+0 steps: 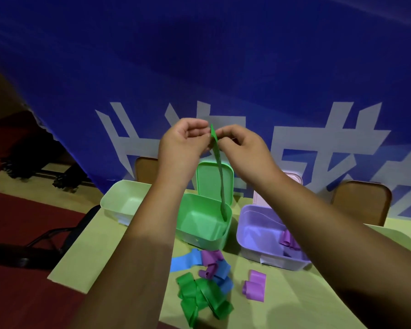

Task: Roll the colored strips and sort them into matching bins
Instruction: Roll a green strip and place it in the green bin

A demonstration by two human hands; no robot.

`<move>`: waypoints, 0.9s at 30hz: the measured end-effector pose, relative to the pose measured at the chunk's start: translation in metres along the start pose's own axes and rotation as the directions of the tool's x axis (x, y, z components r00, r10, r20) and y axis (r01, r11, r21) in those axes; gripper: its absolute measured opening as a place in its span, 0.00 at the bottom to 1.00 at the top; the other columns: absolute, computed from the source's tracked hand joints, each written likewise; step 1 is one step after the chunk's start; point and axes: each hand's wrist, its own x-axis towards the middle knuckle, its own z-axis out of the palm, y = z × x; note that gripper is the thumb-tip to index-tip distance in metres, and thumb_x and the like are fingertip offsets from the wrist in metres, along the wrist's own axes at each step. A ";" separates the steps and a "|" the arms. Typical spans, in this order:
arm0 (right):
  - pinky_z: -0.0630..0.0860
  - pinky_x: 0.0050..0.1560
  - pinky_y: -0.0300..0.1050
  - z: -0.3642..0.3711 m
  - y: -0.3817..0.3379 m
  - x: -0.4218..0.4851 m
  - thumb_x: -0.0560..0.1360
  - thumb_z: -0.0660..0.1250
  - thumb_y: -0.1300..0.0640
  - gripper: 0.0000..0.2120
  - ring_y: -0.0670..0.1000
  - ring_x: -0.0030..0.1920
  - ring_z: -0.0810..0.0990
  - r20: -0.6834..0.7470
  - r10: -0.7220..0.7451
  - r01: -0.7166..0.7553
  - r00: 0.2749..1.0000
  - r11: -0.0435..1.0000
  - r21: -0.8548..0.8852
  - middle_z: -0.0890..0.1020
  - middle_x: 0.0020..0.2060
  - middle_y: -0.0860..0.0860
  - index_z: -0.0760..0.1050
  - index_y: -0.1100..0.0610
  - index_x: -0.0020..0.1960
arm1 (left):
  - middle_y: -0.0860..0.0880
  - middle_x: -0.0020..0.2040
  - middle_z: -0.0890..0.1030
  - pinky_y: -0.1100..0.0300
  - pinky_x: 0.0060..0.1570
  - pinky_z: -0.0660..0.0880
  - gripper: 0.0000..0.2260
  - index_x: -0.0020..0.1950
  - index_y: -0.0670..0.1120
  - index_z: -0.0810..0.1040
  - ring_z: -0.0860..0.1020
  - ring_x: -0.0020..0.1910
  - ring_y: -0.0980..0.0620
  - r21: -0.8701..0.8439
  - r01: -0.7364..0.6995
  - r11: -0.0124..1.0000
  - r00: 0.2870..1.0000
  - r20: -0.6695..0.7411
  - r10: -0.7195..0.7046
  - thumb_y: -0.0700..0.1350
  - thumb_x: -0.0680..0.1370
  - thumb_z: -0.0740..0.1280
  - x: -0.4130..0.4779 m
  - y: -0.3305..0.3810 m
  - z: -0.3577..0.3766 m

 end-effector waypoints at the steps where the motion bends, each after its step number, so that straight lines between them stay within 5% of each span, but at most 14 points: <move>1: 0.77 0.43 0.34 0.002 -0.001 0.001 0.81 0.68 0.54 0.08 0.39 0.44 0.81 0.023 -0.007 0.006 1.000 1.000 0.006 0.86 0.45 0.44 0.85 0.46 0.54 | 0.49 0.52 0.87 0.57 0.52 0.86 0.12 0.62 0.46 0.84 0.88 0.51 0.54 0.019 -0.010 1.000 1.000 -0.010 0.011 0.37 0.80 0.76 0.004 -0.003 -0.002; 5: 0.82 0.54 0.54 0.015 -0.001 0.007 0.83 0.70 0.49 0.06 0.50 0.49 0.86 0.040 -0.026 0.025 0.999 0.999 0.031 0.87 0.45 0.47 0.85 0.48 0.55 | 0.47 0.56 0.84 0.62 0.48 0.85 0.17 0.66 0.48 0.82 0.86 0.51 0.54 0.039 -0.001 0.999 1.000 -0.011 0.001 0.38 0.78 0.77 0.018 -0.011 -0.014; 10: 0.83 0.58 0.62 0.028 0.001 0.018 0.85 0.67 0.51 0.10 0.52 0.51 0.88 -0.024 0.011 -0.010 1.000 0.998 0.068 0.90 0.46 0.48 0.87 0.49 0.57 | 0.48 0.48 0.88 0.65 0.40 0.81 0.09 0.60 0.45 0.86 0.85 0.42 0.58 0.044 -0.012 0.999 0.996 0.083 0.008 0.39 0.81 0.76 0.032 -0.017 -0.034; 16: 0.84 0.58 0.63 0.045 -0.001 0.028 0.84 0.68 0.50 0.08 0.53 0.51 0.89 -0.032 0.022 -0.020 0.999 0.997 0.068 0.89 0.47 0.49 0.86 0.48 0.58 | 0.54 0.47 0.88 0.60 0.45 0.83 0.04 0.55 0.52 0.87 0.86 0.49 0.55 0.072 -0.009 0.997 0.996 0.090 0.002 0.45 0.81 0.76 0.049 -0.028 -0.057; 24: 0.87 0.54 0.52 0.060 -0.007 0.036 0.86 0.67 0.58 0.09 0.52 0.49 0.89 -0.022 0.040 -0.037 0.999 0.992 0.124 0.90 0.48 0.52 0.85 0.56 0.61 | 0.46 0.49 0.89 0.54 0.49 0.85 0.05 0.57 0.45 0.87 0.88 0.49 0.47 -0.077 0.025 0.997 0.986 0.168 -0.012 0.41 0.81 0.75 0.063 -0.033 -0.068; 27: 0.86 0.57 0.55 0.063 -0.007 0.037 0.86 0.68 0.56 0.09 0.52 0.51 0.89 -0.011 0.031 -0.029 0.999 0.993 0.115 0.90 0.48 0.51 0.84 0.54 0.62 | 0.44 0.49 0.88 0.50 0.51 0.86 0.05 0.57 0.43 0.86 0.87 0.49 0.47 -0.108 0.034 0.994 0.989 0.150 -0.018 0.40 0.81 0.75 0.066 -0.034 -0.069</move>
